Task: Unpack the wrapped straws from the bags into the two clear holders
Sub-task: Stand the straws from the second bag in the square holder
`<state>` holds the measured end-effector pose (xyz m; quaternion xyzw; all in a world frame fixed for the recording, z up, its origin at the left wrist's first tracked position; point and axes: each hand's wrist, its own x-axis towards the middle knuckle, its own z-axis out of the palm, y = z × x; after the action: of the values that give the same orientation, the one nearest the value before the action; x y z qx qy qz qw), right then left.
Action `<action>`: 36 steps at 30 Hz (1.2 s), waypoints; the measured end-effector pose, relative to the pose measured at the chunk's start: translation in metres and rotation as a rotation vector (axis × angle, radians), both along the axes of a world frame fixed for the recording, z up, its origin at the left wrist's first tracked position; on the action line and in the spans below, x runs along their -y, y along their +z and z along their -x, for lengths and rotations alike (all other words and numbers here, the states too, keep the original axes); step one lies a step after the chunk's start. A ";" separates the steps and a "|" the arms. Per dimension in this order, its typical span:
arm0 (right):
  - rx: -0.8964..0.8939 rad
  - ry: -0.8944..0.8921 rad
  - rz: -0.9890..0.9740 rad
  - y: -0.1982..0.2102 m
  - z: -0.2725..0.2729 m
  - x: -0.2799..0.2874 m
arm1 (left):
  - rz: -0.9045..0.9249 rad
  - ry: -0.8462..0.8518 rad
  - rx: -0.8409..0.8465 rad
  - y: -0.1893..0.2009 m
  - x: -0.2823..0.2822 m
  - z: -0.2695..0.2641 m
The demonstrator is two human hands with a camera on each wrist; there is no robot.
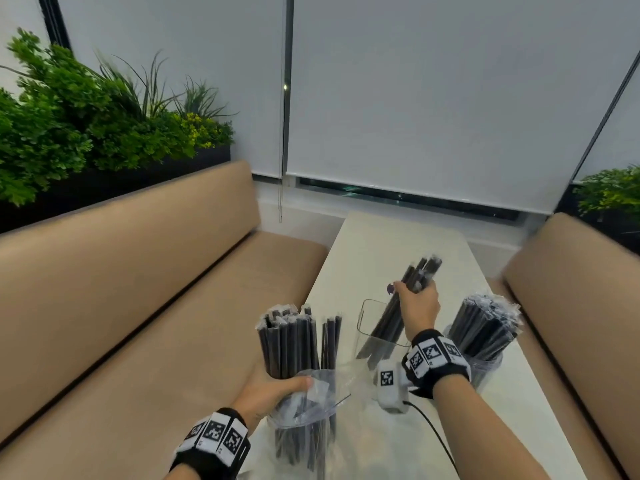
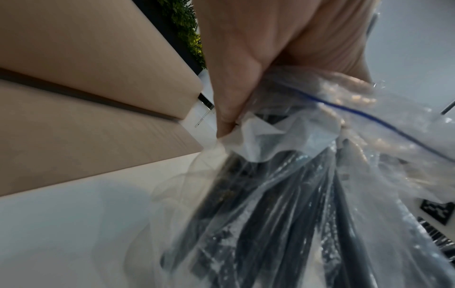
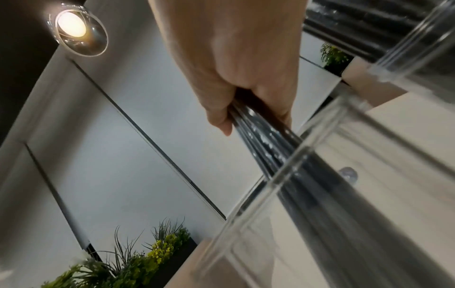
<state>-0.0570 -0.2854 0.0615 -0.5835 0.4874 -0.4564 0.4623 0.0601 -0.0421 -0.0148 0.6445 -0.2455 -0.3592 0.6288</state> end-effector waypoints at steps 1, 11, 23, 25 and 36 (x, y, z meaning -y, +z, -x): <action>-0.040 0.021 -0.015 -0.001 0.004 0.003 | 0.000 -0.005 0.004 0.000 0.000 0.000; -0.198 0.081 0.558 0.074 0.038 -0.047 | 0.010 -0.037 0.003 0.002 0.001 0.006; -0.028 0.714 -0.193 -0.051 0.026 -0.136 | 0.067 -0.183 -0.005 0.000 -0.007 0.025; -0.005 0.753 -0.219 -0.052 0.029 -0.133 | 0.071 -0.197 -0.008 -0.002 -0.008 0.028; 0.038 0.579 -0.029 -0.044 0.038 -0.134 | 0.050 -0.211 -0.047 -0.006 -0.007 0.036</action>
<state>-0.0946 -0.1516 0.0176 -0.6830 0.2983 -0.3089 0.5908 0.0246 -0.0353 -0.0203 0.5905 -0.3062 -0.4320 0.6089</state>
